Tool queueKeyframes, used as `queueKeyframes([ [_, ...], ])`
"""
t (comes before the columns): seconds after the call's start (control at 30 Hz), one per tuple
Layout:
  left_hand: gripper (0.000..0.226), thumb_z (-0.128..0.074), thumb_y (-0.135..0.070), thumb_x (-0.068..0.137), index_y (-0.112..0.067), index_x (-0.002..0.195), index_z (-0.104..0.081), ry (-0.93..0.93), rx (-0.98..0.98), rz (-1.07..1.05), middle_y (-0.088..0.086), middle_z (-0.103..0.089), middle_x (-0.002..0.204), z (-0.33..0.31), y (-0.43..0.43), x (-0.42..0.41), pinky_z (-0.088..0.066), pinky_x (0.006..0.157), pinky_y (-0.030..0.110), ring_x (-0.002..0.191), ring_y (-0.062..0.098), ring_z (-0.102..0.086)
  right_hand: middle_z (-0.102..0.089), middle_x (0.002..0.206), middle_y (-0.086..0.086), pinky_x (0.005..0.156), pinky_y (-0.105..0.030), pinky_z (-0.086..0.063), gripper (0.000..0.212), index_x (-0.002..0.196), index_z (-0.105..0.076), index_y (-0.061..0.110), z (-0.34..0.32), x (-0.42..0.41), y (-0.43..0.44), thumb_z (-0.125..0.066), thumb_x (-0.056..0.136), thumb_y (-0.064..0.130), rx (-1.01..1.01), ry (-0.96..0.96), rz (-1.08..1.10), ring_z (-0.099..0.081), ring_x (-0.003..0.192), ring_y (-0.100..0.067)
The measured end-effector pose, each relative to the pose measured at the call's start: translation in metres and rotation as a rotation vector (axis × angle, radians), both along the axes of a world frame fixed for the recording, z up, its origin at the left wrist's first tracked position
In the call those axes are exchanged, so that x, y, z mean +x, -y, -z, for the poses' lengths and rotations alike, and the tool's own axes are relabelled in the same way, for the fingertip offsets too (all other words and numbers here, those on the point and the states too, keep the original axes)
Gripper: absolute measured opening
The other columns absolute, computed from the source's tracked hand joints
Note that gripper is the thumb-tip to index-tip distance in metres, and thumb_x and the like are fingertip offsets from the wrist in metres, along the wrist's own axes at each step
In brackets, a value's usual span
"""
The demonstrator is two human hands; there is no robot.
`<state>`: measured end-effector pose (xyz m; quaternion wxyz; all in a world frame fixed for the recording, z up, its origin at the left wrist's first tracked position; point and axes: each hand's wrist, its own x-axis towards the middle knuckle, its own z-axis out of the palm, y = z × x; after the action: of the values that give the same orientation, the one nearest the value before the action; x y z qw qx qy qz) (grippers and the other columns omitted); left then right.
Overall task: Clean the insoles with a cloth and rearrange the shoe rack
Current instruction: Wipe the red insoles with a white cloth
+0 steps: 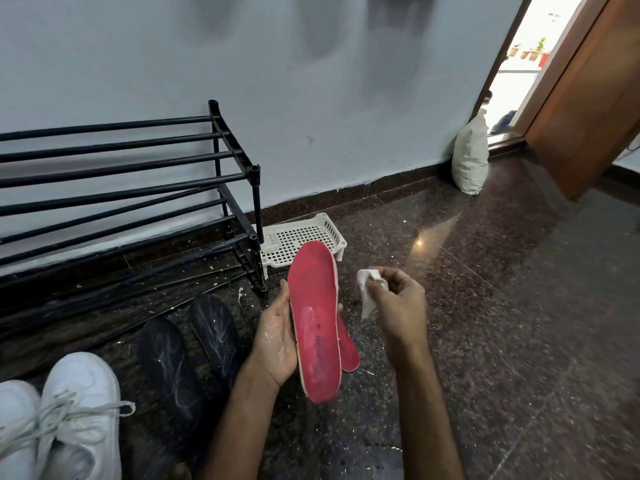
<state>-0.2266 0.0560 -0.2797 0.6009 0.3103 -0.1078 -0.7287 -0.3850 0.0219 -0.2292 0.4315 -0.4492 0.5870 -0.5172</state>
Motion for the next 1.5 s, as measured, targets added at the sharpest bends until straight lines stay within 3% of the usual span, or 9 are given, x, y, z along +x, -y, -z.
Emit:
queueKeyframes([
  [0.23,0.049,-0.044,-0.043,0.100,-0.003,0.124,-0.061,0.045,0.015,-0.073,0.019,-0.073,0.103,-0.006,0.002,-0.001,-0.061,0.074,0.041,0.087,0.029,-0.073,-0.075,0.086,-0.005,0.074,-0.036,-0.058,0.004,0.091,-0.071,0.013,0.018,0.010,-0.003,-0.068,0.088,0.012,0.149,-0.035,-0.283,-0.069,0.079,-0.017],
  [0.33,0.046,-0.043,-0.043,0.101,-0.005,0.119,-0.062,0.028,0.015,-0.109,0.016,-0.074,0.091,-0.009,0.004,0.001,-0.062,0.067,0.039,0.077,0.027,-0.074,-0.074,0.078,-0.001,0.064,-0.026,-0.053,0.010,0.091,-0.072,0.008,0.017,0.012,-0.007,-0.062,0.093,0.012,0.152,-0.055,-0.416,-0.069,0.070,-0.011],
  [0.67,0.085,-0.027,-0.072,0.093,-0.003,0.129,-0.060,-0.084,-0.092,-0.069,0.018,-0.068,0.120,-0.019,0.000,-0.009,-0.053,0.094,0.046,0.107,0.030,-0.068,-0.073,0.081,-0.012,0.061,-0.028,-0.056,0.012,0.097,-0.069,-0.004,0.007,0.025,-0.009,-0.067,0.089,0.004,0.174,0.234,-0.351,-0.069,0.068,-0.016],
  [0.8,0.090,-0.022,-0.075,0.092,-0.004,0.130,-0.062,-0.125,-0.181,-0.011,0.012,-0.055,0.142,-0.021,-0.002,-0.013,-0.038,0.112,0.044,0.130,0.027,-0.053,-0.076,0.086,-0.006,0.078,-0.044,-0.060,0.013,0.092,-0.074,0.012,0.015,0.033,-0.008,-0.075,0.083,0.020,0.111,0.039,-0.250,-0.073,0.082,-0.022],
  [1.0,0.084,-0.023,-0.071,0.093,-0.007,0.128,-0.065,-0.130,-0.181,-0.033,0.012,-0.067,0.125,-0.023,-0.003,-0.007,-0.050,0.098,0.045,0.112,0.028,-0.066,-0.072,0.090,0.010,0.069,-0.027,-0.059,0.012,0.100,-0.071,0.020,-0.002,0.034,-0.016,-0.069,0.089,0.017,-0.222,-0.259,-0.040,-0.070,0.077,-0.007],
  [1.1,0.080,-0.027,-0.068,0.094,-0.005,0.121,-0.068,-0.077,-0.149,-0.040,0.014,-0.071,0.116,-0.024,-0.003,-0.011,-0.052,0.096,0.044,0.103,0.026,-0.070,-0.067,0.097,0.011,0.081,-0.020,-0.056,0.020,0.105,-0.069,0.017,-0.005,0.049,-0.020,-0.068,0.087,0.007,-0.338,-0.422,-0.107,-0.064,0.087,0.000],
  [1.2,0.083,-0.023,-0.069,0.094,-0.004,0.122,-0.067,-0.013,-0.140,-0.037,0.012,-0.066,0.127,-0.023,-0.001,-0.013,-0.036,0.112,0.044,0.119,0.024,-0.062,-0.067,0.100,0.008,0.087,-0.029,-0.054,0.019,0.105,-0.071,0.016,0.005,0.062,-0.028,-0.070,0.087,0.013,-0.347,-0.505,-0.098,-0.063,0.090,-0.005],
  [1.4,0.087,-0.025,-0.072,0.092,-0.004,0.137,-0.054,0.019,-0.118,-0.019,0.013,-0.056,0.141,-0.014,0.005,-0.019,-0.024,0.120,0.046,0.134,0.026,-0.049,-0.070,0.092,0.000,0.078,-0.029,-0.055,0.016,0.098,-0.076,0.013,-0.003,0.071,-0.026,-0.066,0.085,0.009,-0.457,-0.583,-0.154,-0.065,0.080,-0.013],
  [1.5,0.090,-0.026,-0.074,0.090,-0.003,0.137,-0.055,-0.034,-0.121,-0.033,0.016,-0.054,0.142,-0.019,0.004,-0.009,-0.026,0.119,0.043,0.135,0.028,-0.048,-0.070,0.091,-0.001,0.079,-0.021,-0.052,0.020,0.100,-0.077,0.012,-0.012,0.070,-0.024,-0.068,0.083,0.005,-0.467,-0.584,-0.402,-0.064,0.079,-0.010],
])
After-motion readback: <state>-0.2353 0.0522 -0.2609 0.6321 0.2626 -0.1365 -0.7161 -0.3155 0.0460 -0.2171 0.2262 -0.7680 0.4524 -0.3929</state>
